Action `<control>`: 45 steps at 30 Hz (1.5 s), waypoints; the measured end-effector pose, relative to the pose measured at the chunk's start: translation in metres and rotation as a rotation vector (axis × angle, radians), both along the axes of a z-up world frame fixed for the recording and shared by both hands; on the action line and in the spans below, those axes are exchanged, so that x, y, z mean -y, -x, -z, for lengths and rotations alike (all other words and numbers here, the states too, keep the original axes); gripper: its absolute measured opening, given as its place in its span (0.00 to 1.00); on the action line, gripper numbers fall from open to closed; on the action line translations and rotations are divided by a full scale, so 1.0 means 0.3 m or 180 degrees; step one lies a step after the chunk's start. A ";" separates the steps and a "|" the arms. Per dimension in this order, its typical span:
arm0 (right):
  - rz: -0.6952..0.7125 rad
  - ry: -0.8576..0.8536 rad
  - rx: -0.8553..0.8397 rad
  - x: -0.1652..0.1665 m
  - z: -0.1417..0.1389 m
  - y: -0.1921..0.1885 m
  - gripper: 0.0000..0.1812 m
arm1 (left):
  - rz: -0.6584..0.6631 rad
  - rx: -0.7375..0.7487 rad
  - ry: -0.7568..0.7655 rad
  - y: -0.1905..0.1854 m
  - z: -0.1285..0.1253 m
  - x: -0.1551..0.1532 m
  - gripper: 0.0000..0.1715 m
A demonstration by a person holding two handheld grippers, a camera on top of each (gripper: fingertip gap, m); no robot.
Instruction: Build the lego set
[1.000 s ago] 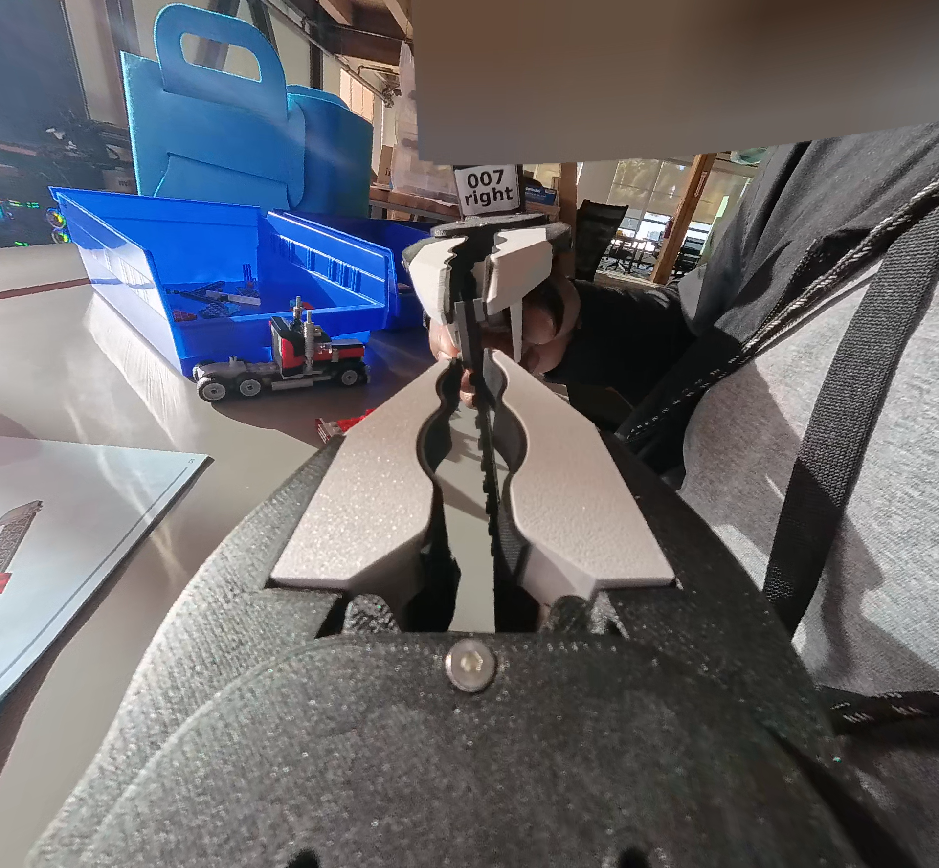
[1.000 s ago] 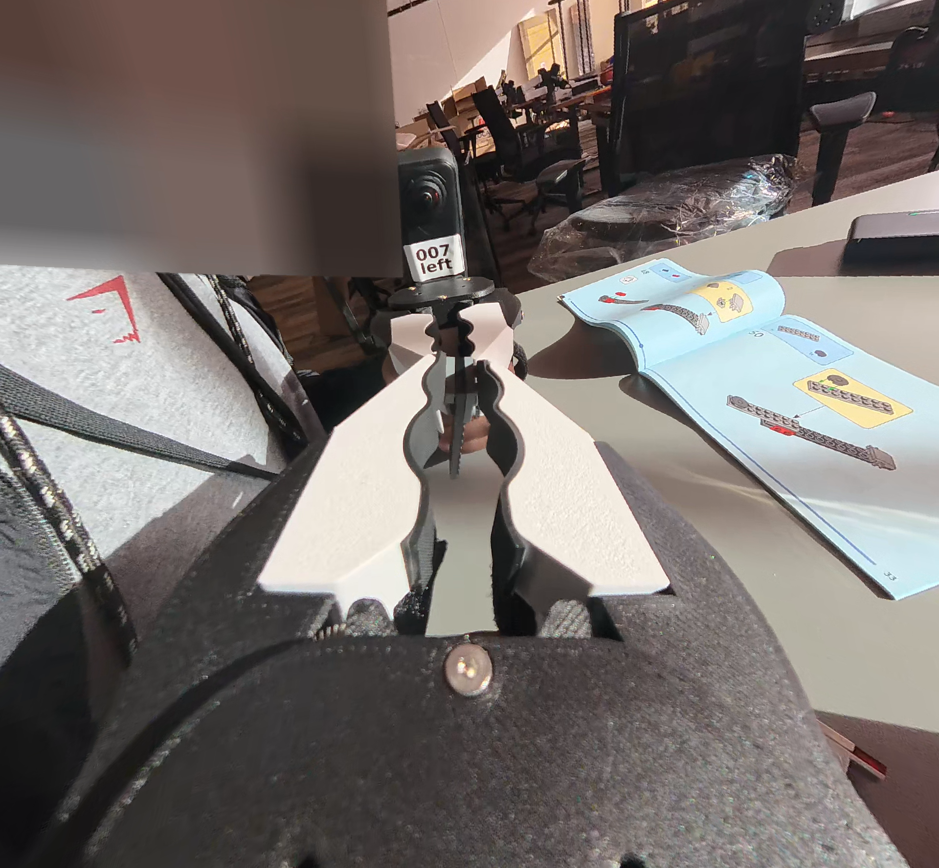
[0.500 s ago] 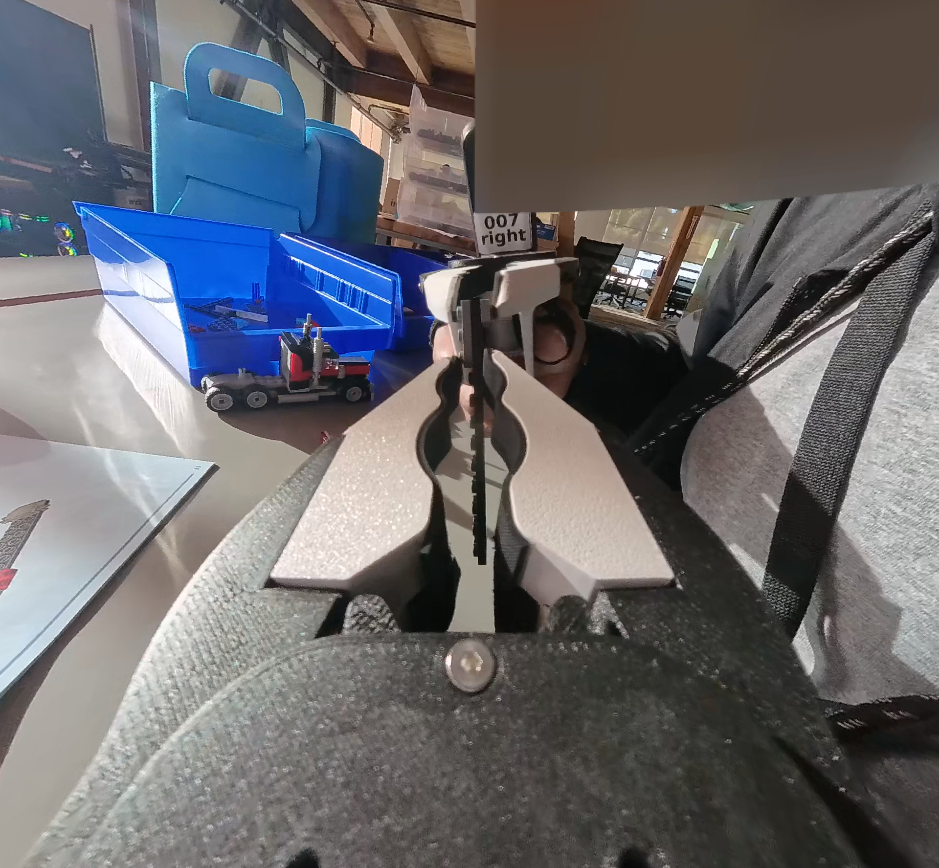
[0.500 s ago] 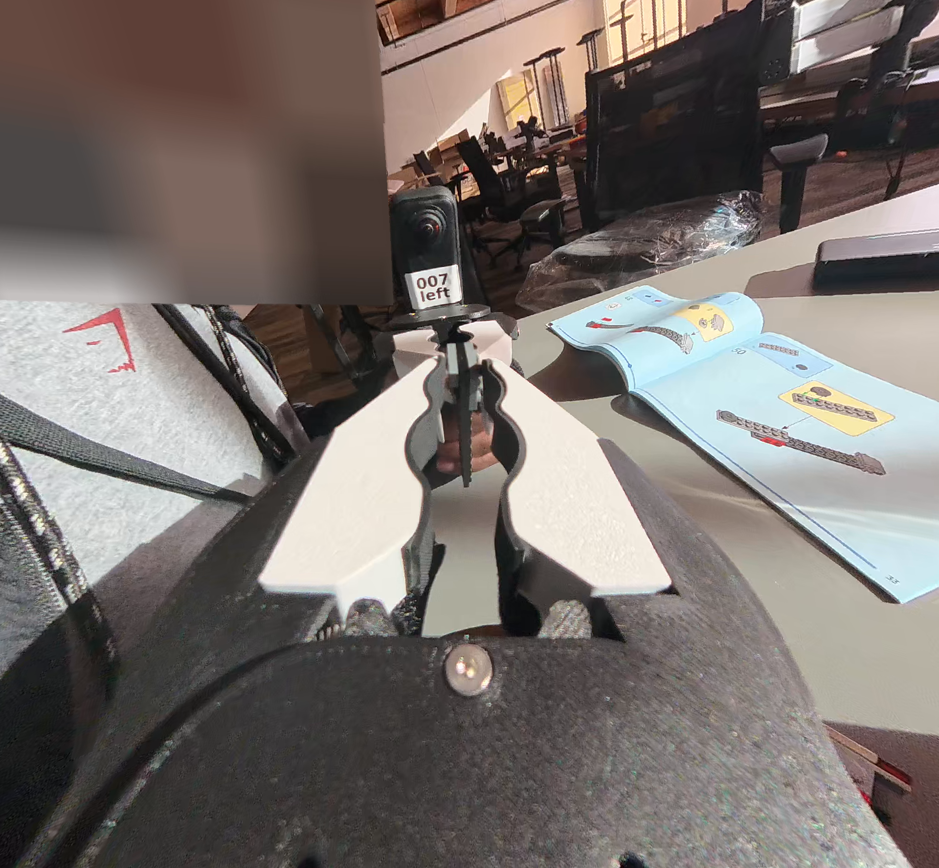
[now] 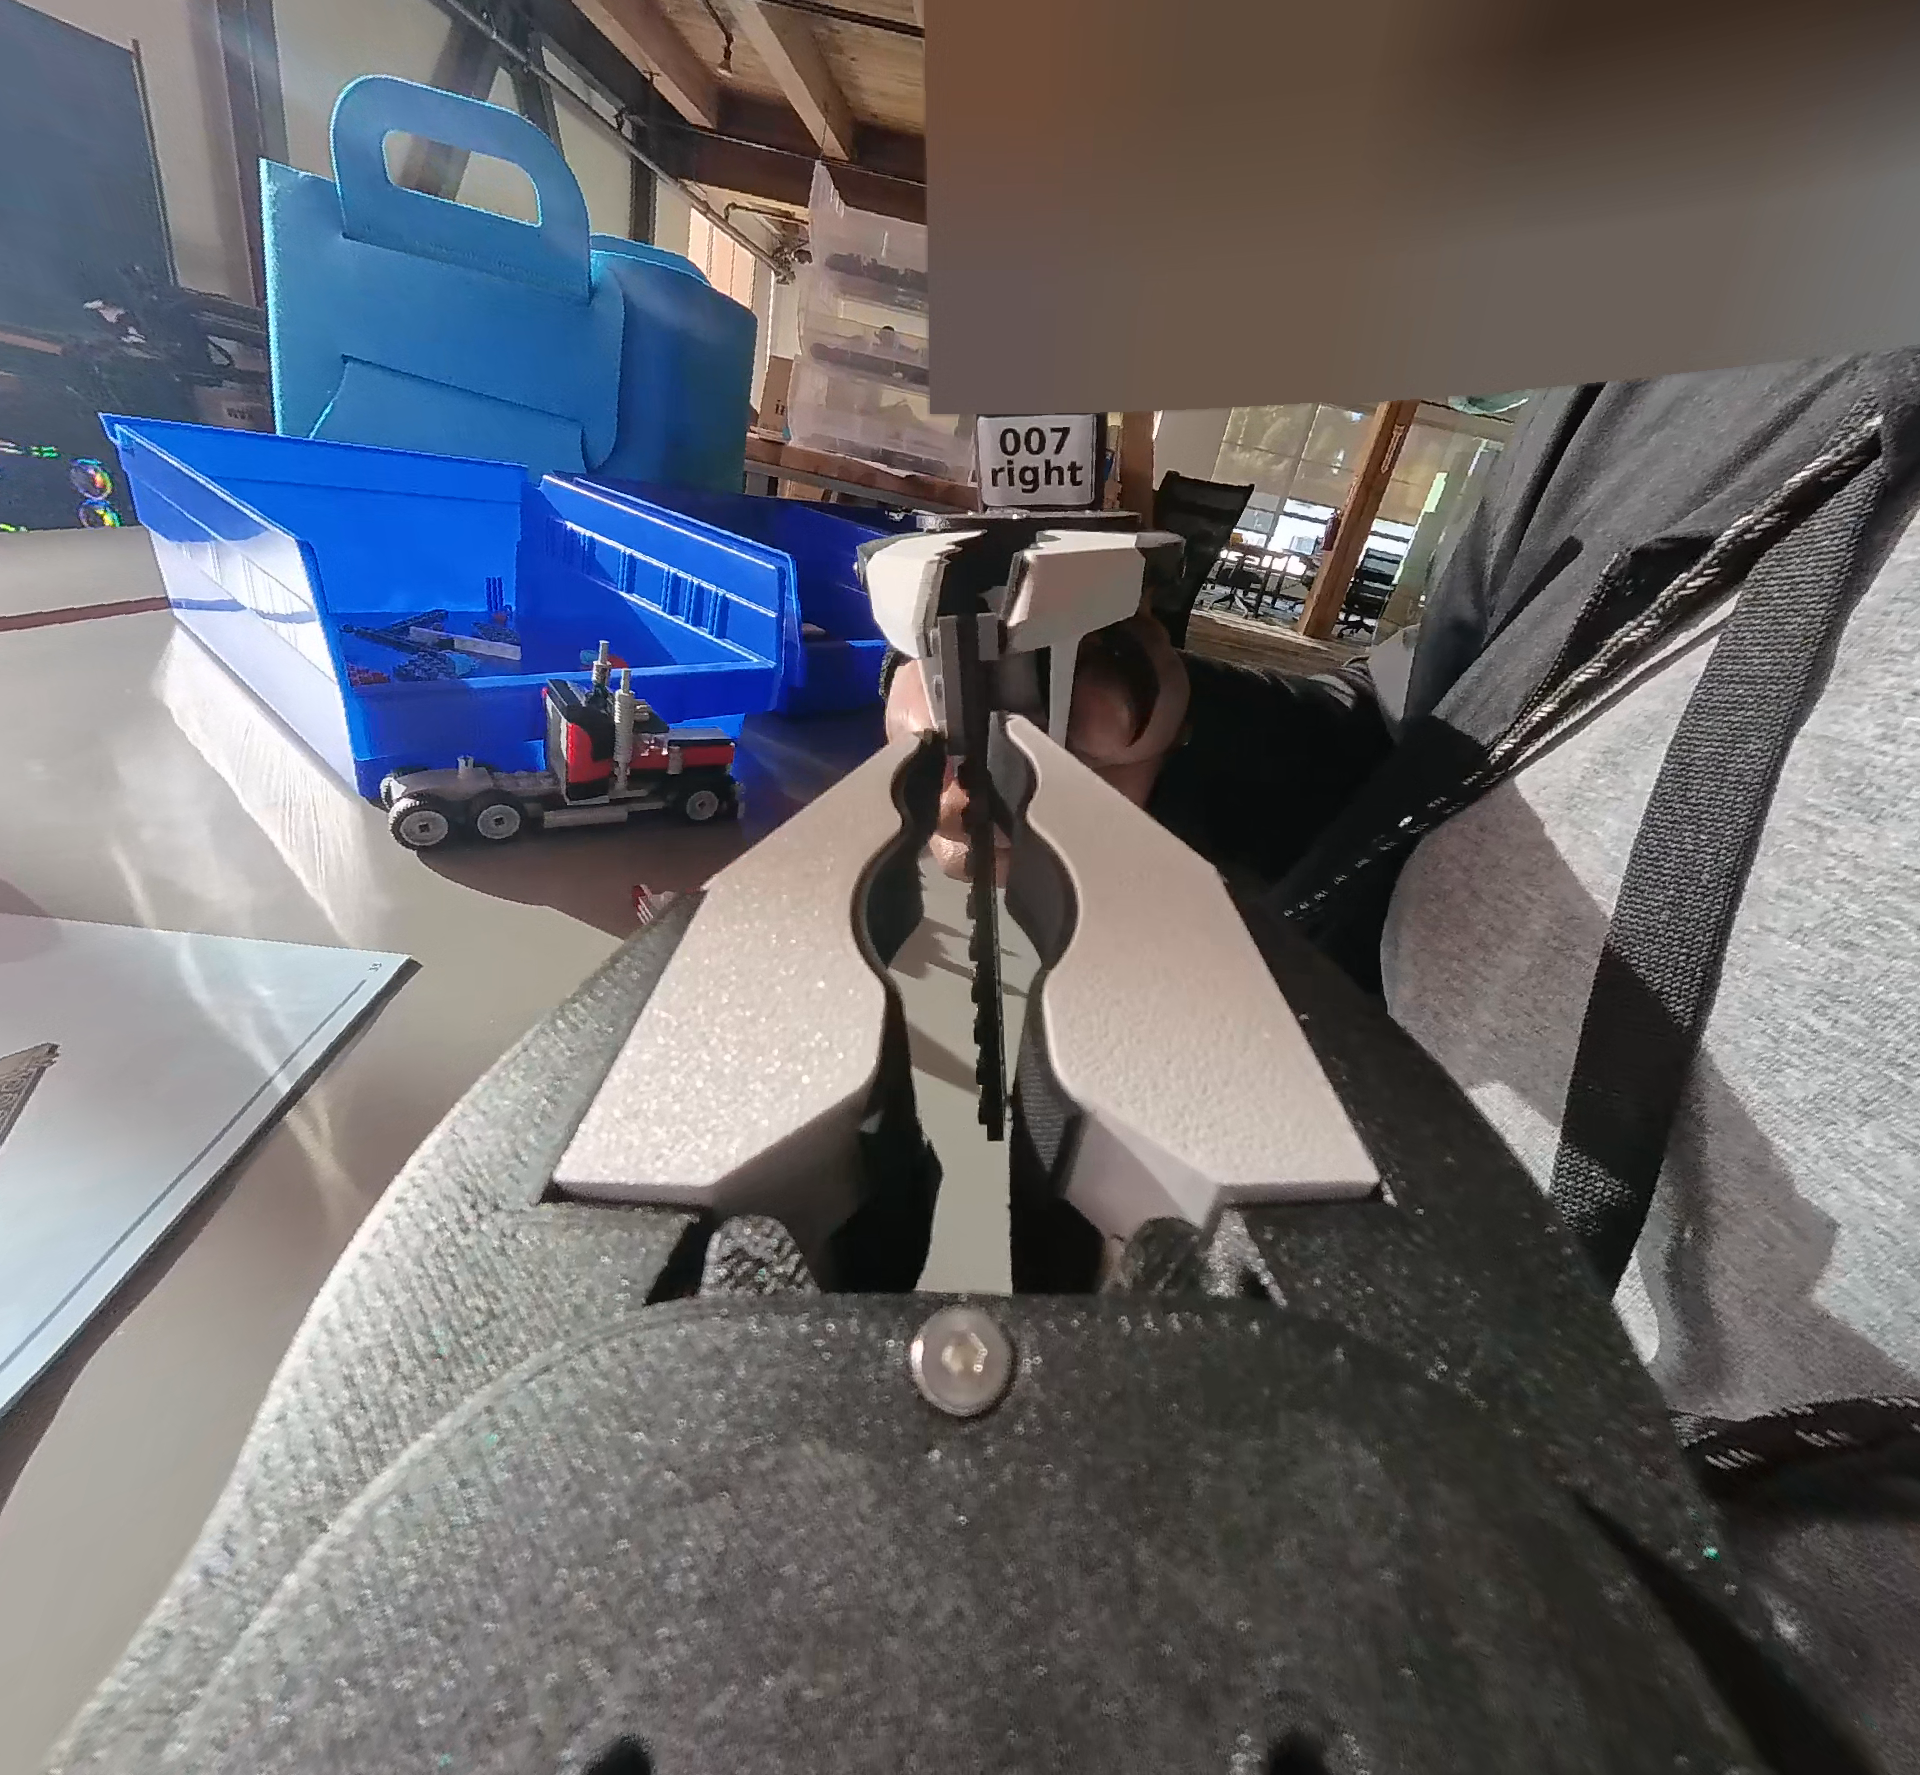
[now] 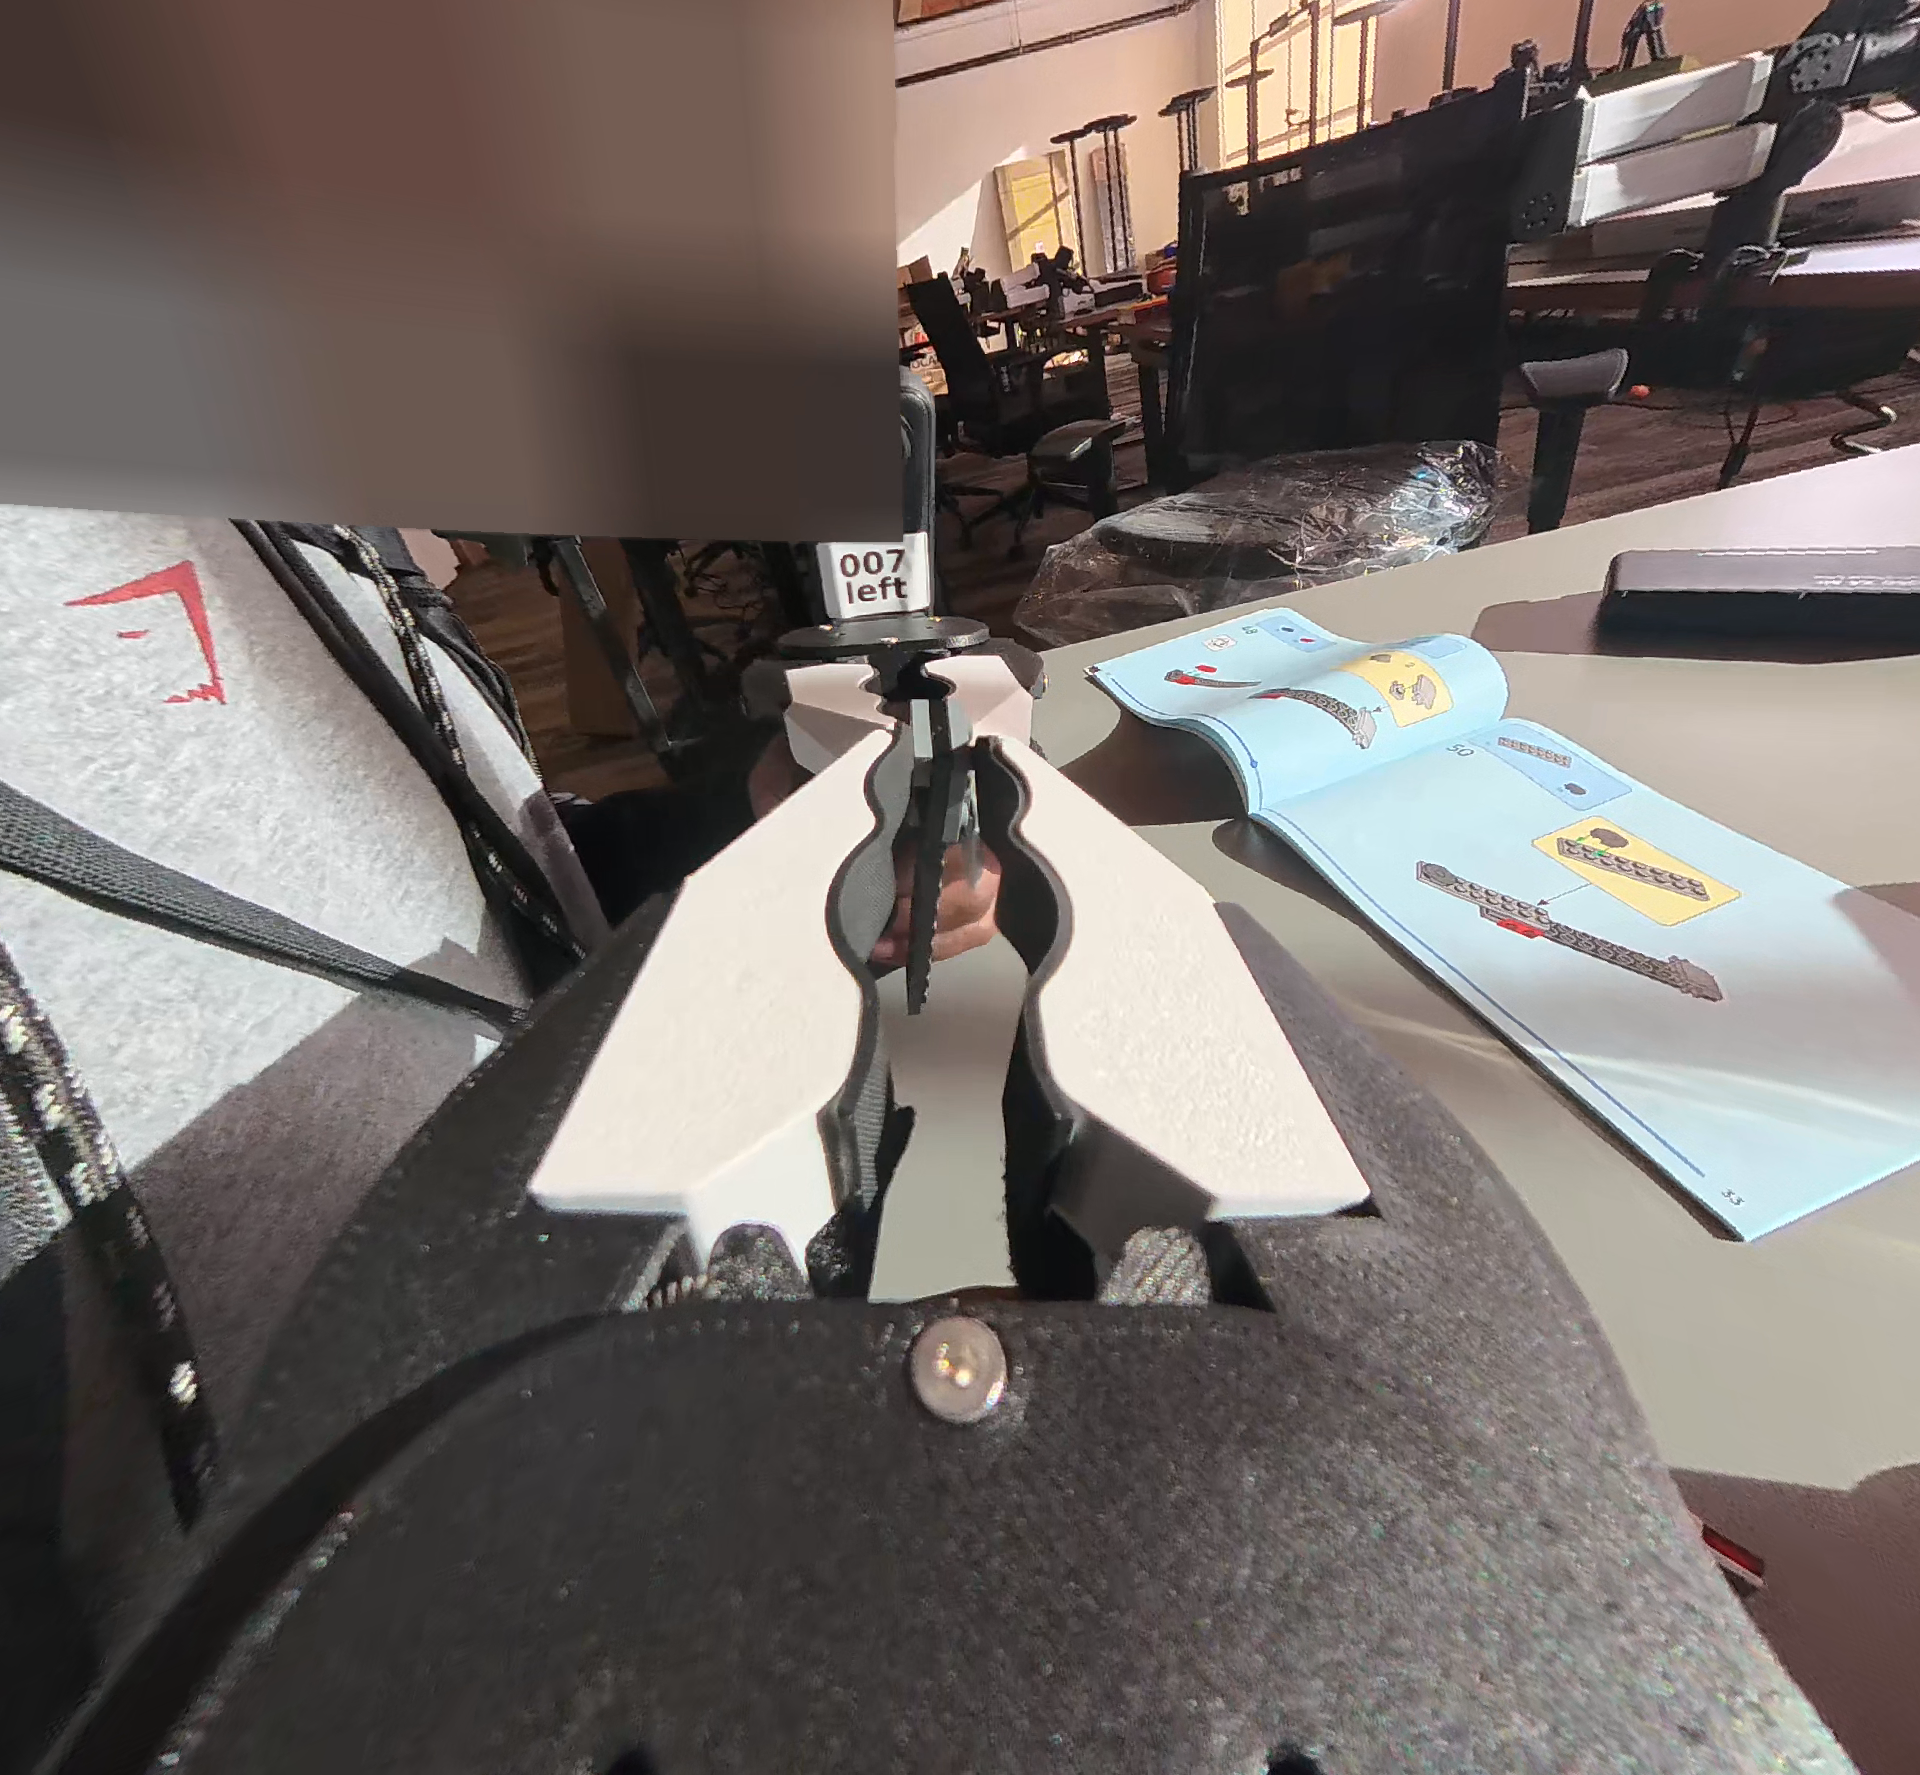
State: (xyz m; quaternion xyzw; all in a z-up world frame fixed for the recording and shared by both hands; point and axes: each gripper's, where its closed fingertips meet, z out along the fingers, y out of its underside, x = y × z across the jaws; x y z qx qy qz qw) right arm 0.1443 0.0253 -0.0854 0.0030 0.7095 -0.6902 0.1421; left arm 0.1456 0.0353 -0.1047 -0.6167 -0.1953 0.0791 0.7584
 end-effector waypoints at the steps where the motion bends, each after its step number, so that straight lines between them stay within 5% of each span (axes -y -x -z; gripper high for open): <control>1: 0.0001 0.0001 -0.0004 0.000 0.000 -0.001 0.08 | 0.0006 -0.0002 -0.0004 -0.001 0.000 0.001 0.05; 11: 0.0044 0.0043 0.0165 0.010 -0.004 0.011 0.08 | 0.0006 0.0101 -0.0126 0.011 -0.006 0.010 0.05; 16: 0.0033 0.0105 0.0367 0.019 0.000 0.023 0.19 | -0.0012 0.0128 -0.0201 0.016 -0.012 0.022 0.05; 22: -0.0061 0.0054 0.0329 0.043 -0.004 0.011 0.08 | -0.0045 0.0126 -0.0166 0.018 -0.009 0.030 0.05; 41: 0.0066 0.0066 0.0324 0.066 0.001 0.041 0.08 | -0.0112 0.0285 -0.0303 0.041 -0.010 0.049 0.05; 45: 0.0140 0.0138 0.0391 0.060 -0.011 0.059 0.18 | -0.0190 0.0258 -0.0305 0.046 -0.012 0.063 0.05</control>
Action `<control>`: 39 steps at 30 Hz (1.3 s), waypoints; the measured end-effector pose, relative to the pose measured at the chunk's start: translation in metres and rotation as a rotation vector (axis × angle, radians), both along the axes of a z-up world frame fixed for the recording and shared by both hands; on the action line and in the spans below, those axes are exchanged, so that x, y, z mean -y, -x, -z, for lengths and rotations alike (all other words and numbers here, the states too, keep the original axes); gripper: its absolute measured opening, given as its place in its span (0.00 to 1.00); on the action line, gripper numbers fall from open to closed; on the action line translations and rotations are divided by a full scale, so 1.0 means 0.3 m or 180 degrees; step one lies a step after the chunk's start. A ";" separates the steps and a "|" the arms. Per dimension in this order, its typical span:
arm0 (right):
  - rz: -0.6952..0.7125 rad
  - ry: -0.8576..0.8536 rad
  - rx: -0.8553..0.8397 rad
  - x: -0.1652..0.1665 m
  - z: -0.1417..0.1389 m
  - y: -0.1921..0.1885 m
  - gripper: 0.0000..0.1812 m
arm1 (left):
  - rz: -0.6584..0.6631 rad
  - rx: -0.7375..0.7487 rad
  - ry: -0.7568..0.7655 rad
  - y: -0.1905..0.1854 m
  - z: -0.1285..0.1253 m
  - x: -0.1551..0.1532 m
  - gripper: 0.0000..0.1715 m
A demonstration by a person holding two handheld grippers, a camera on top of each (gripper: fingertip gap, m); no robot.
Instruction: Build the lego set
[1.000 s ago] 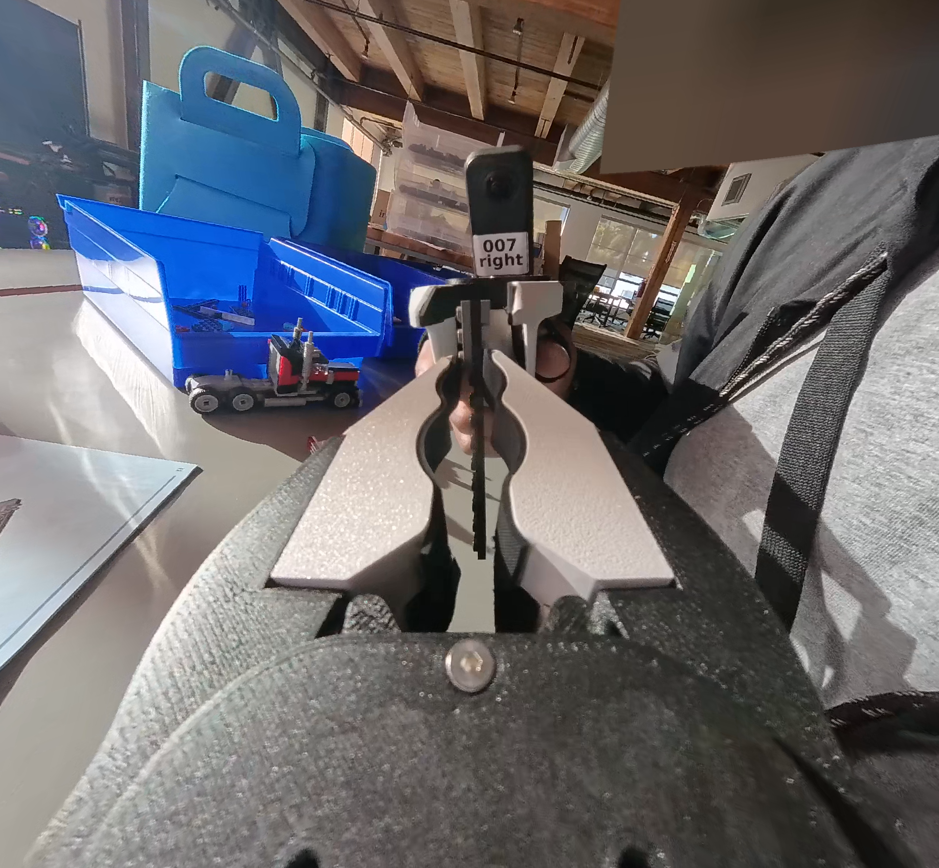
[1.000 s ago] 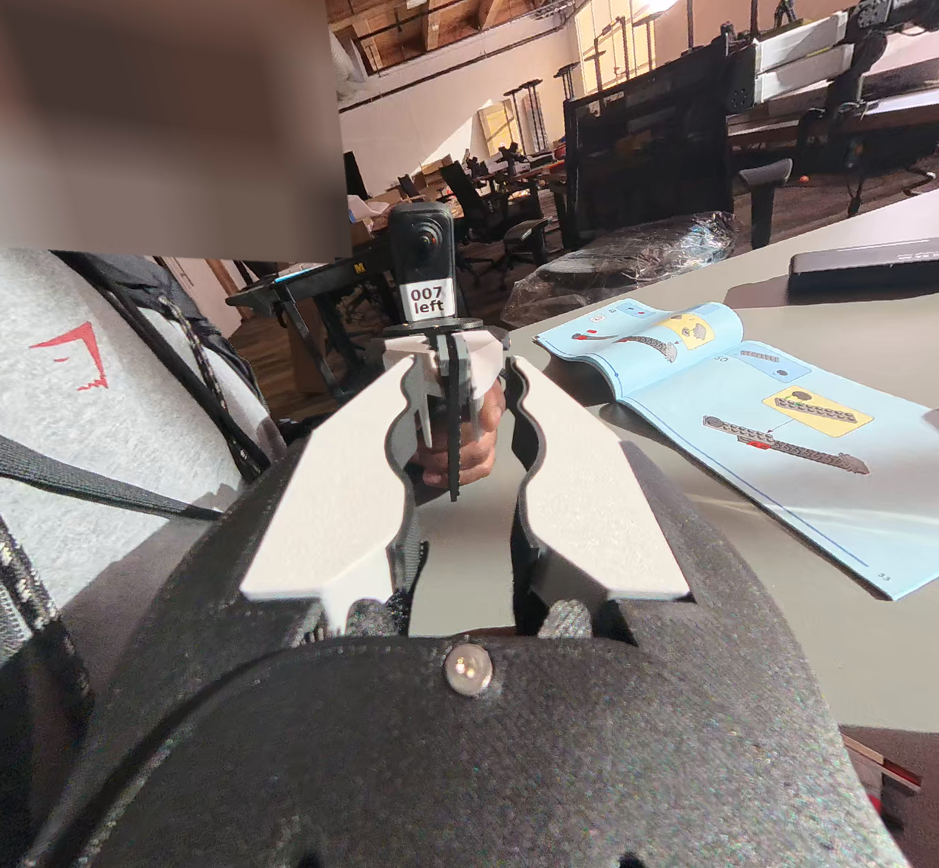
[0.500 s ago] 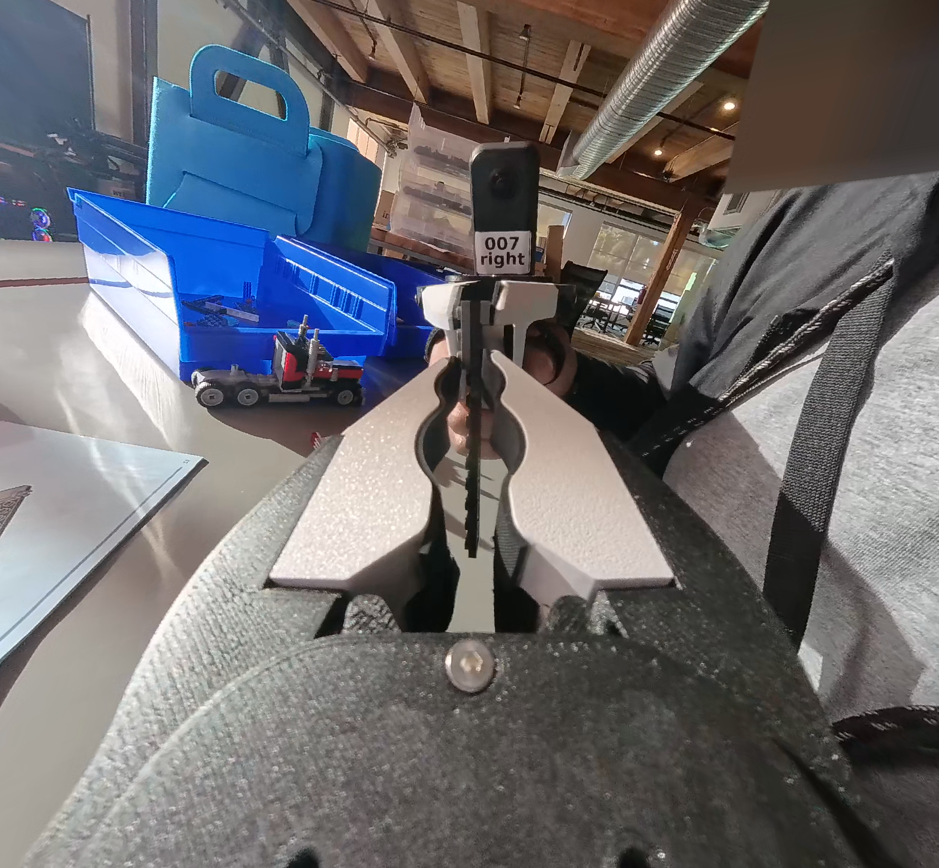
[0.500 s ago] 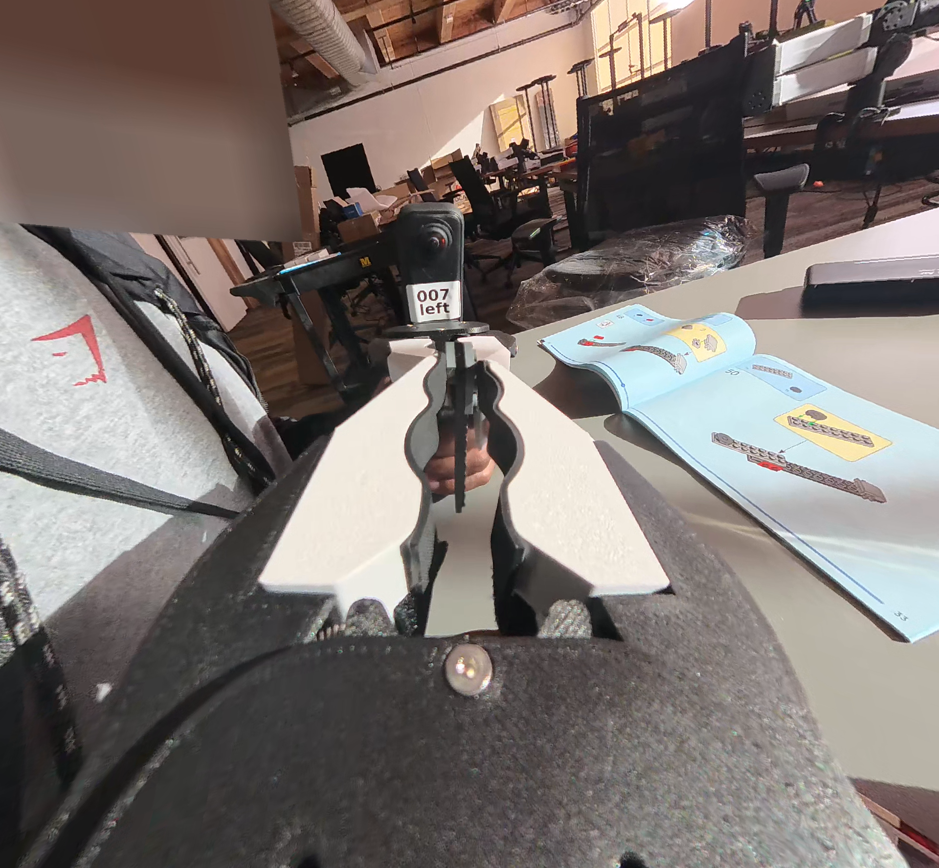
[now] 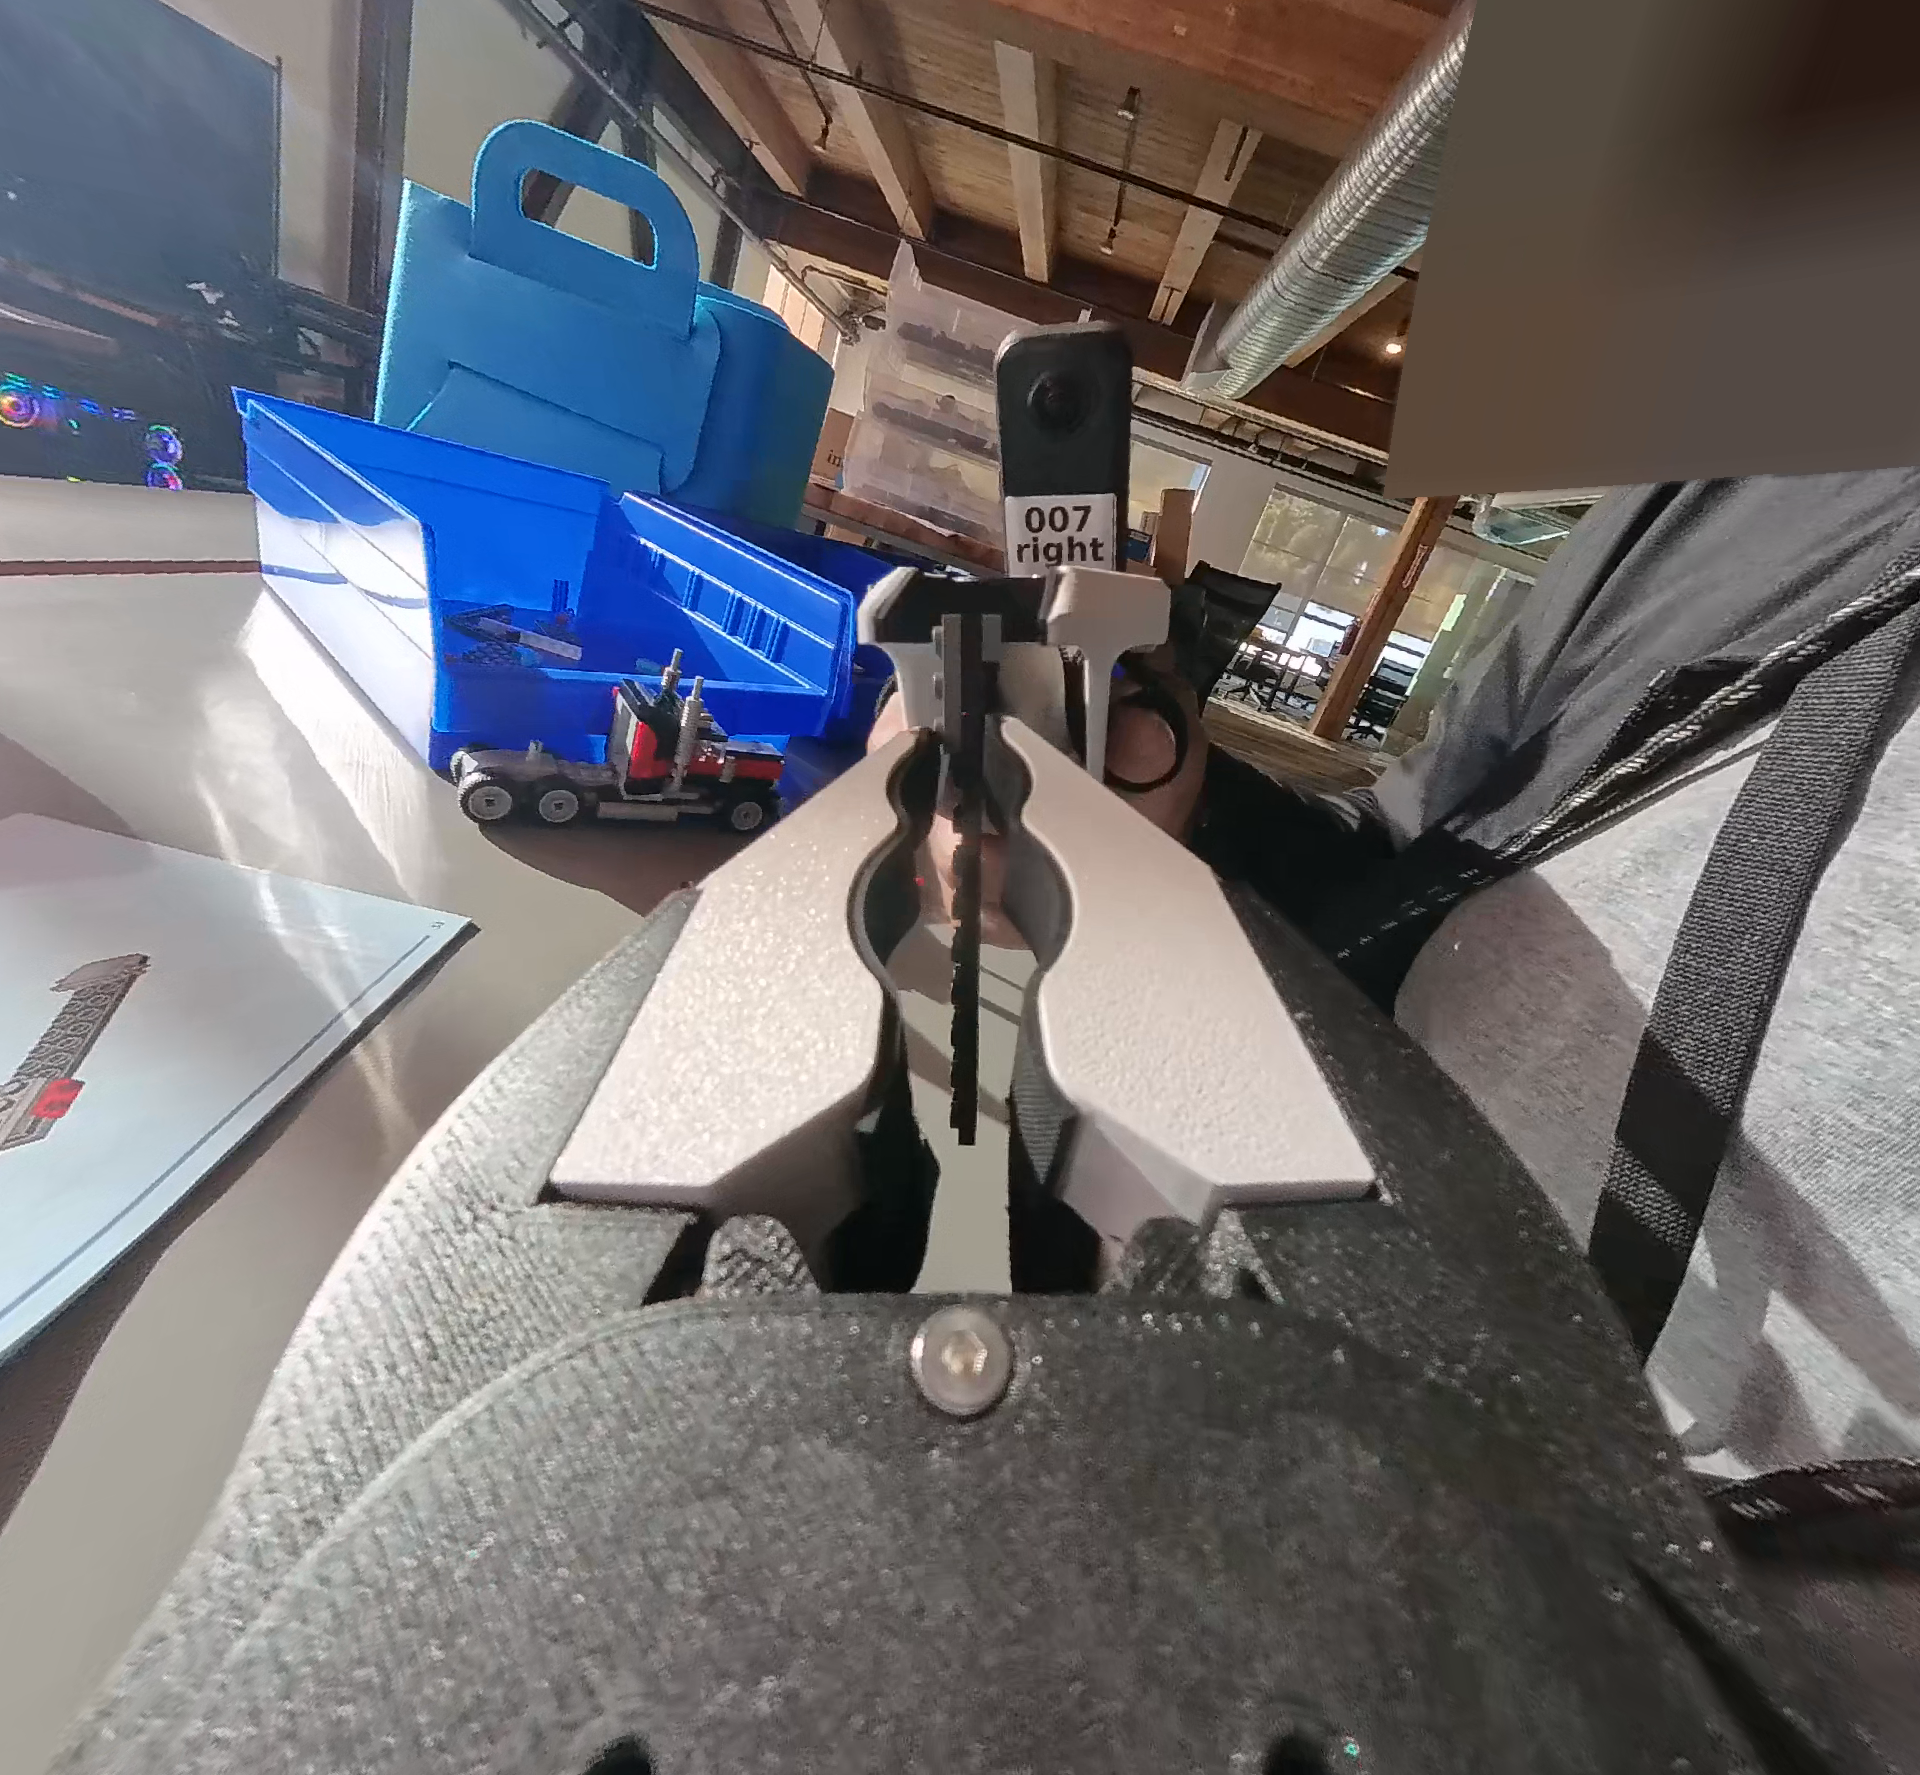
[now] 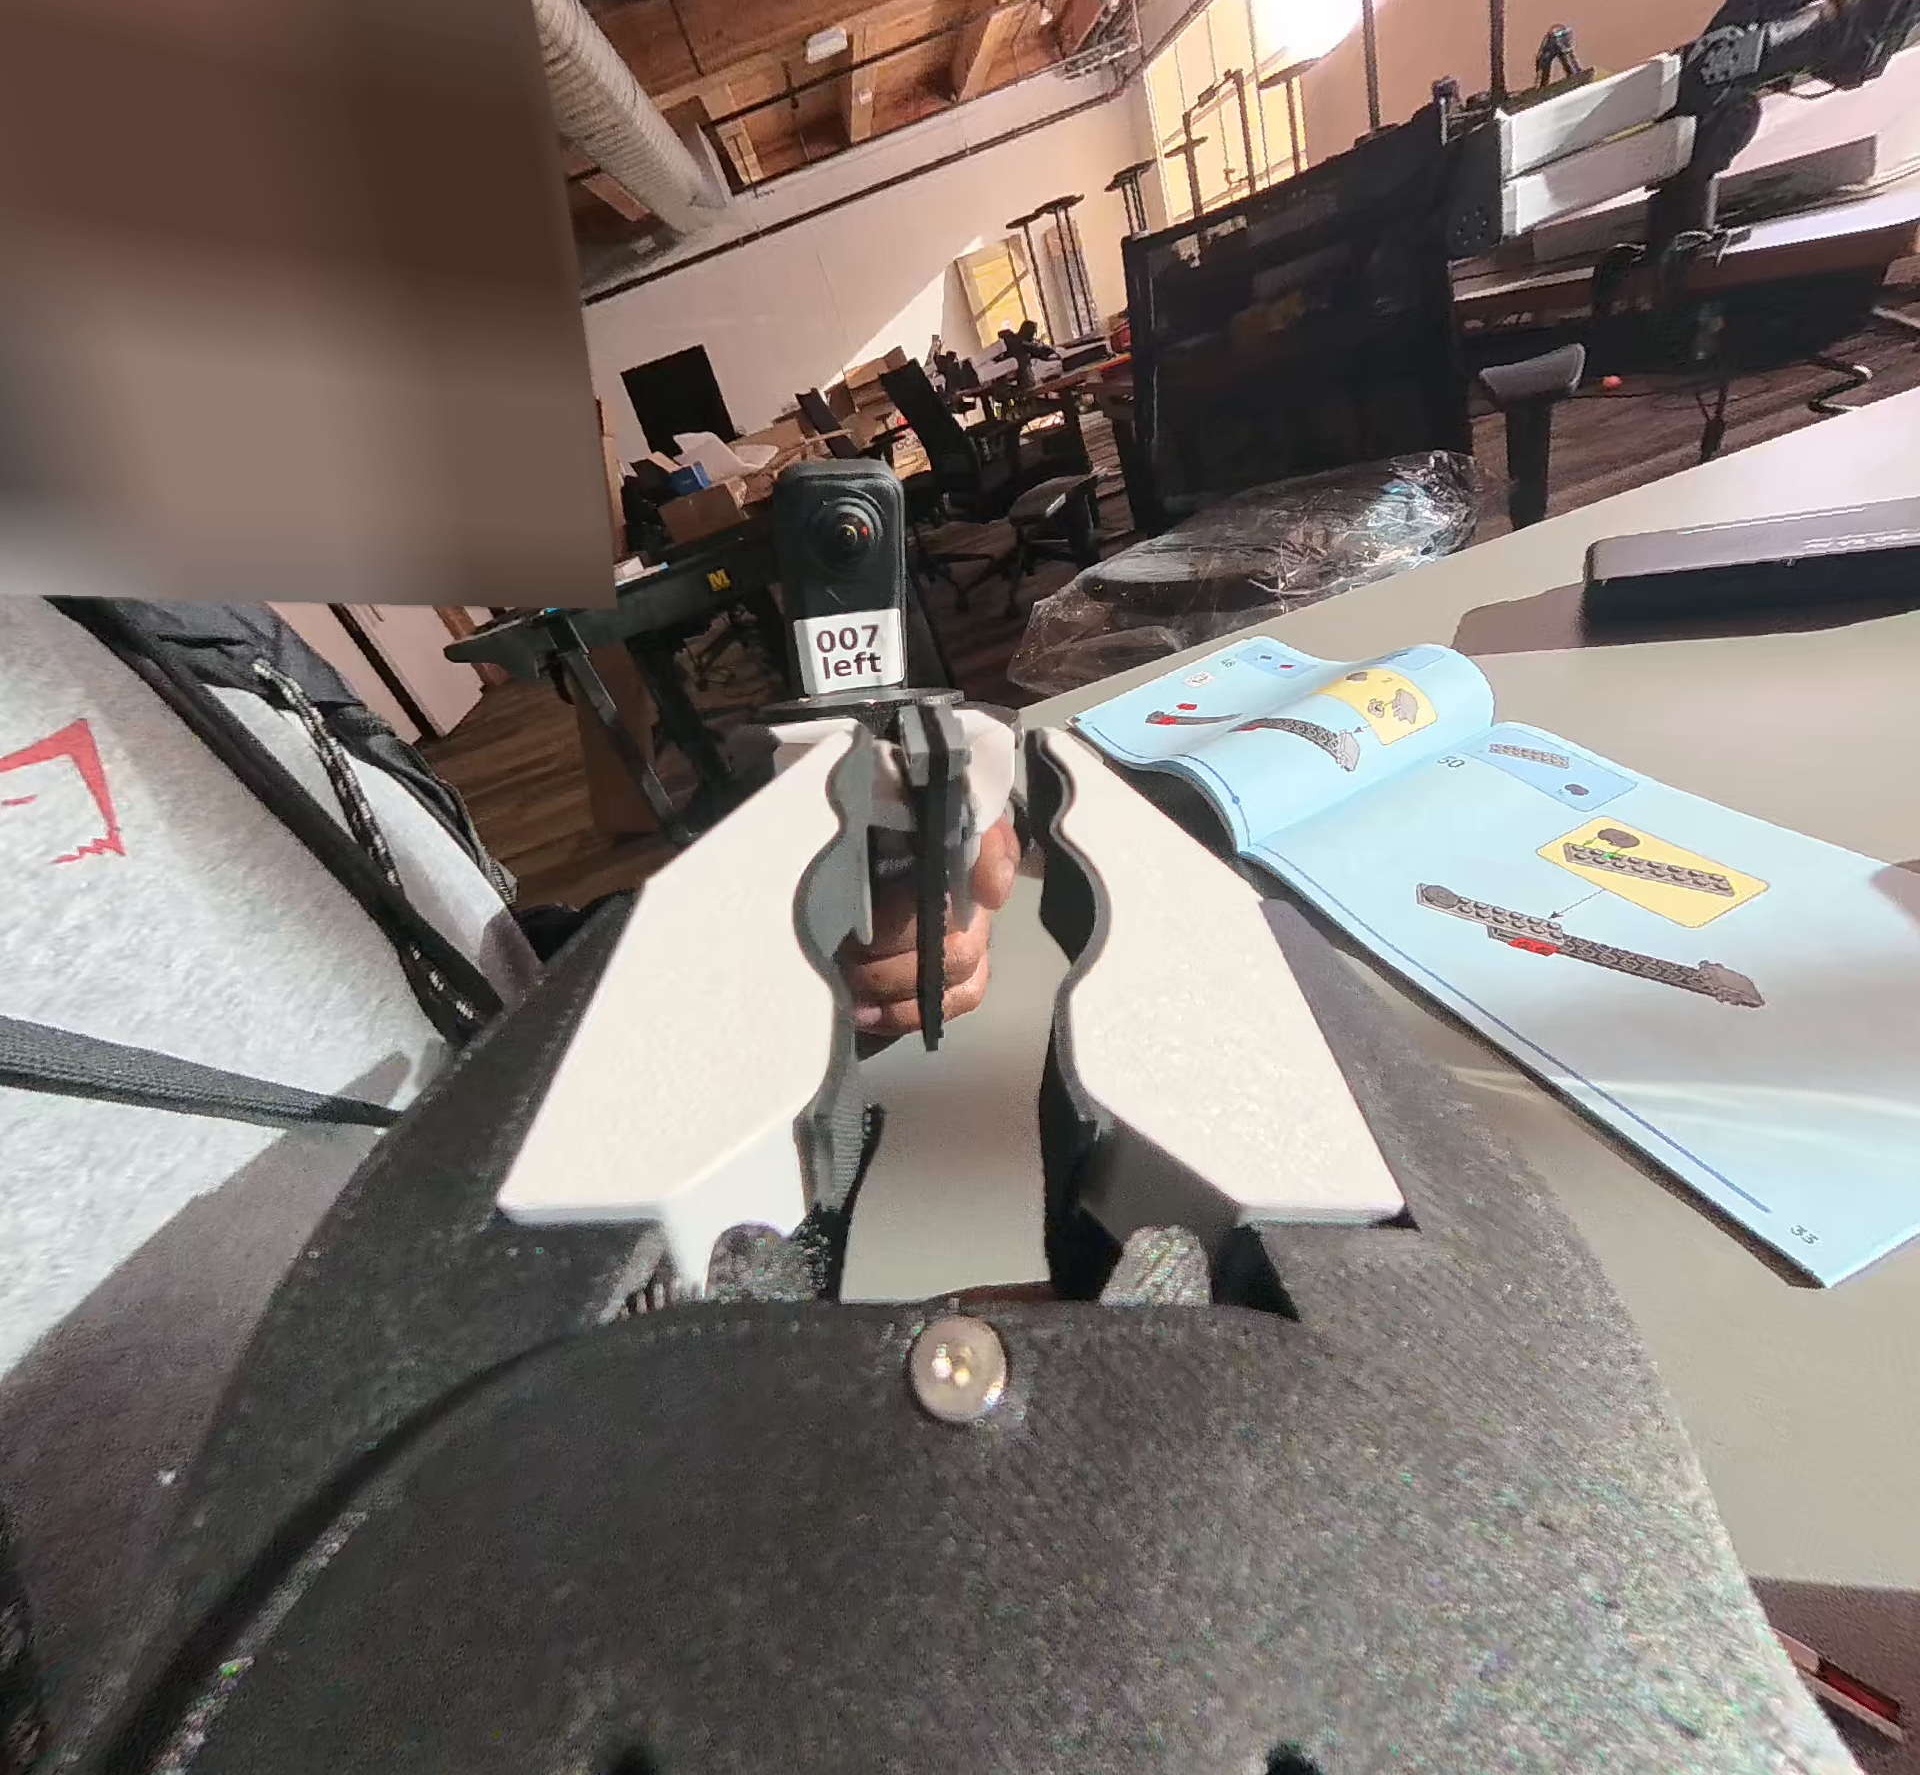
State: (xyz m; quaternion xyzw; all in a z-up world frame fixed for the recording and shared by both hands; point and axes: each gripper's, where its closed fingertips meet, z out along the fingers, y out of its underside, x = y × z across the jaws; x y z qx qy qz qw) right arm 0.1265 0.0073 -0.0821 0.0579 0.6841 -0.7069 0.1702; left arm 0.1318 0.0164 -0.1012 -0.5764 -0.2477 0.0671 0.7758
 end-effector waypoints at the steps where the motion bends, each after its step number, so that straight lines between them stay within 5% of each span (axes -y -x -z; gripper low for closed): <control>1: -0.0015 0.0001 0.0009 -0.001 0.001 -0.002 0.18 | -0.0010 0.0006 -0.0006 0.002 0.000 0.003 0.05; 30: -0.0179 0.0152 0.0178 0.038 0.008 -0.023 0.07 | 0.0211 0.0142 -0.0162 -0.011 -0.002 -0.004 0.06; 39: -0.0102 0.0302 0.0781 0.057 -0.002 0.045 0.07 | 0.0272 0.0424 -0.0317 0.007 0.009 0.005 0.09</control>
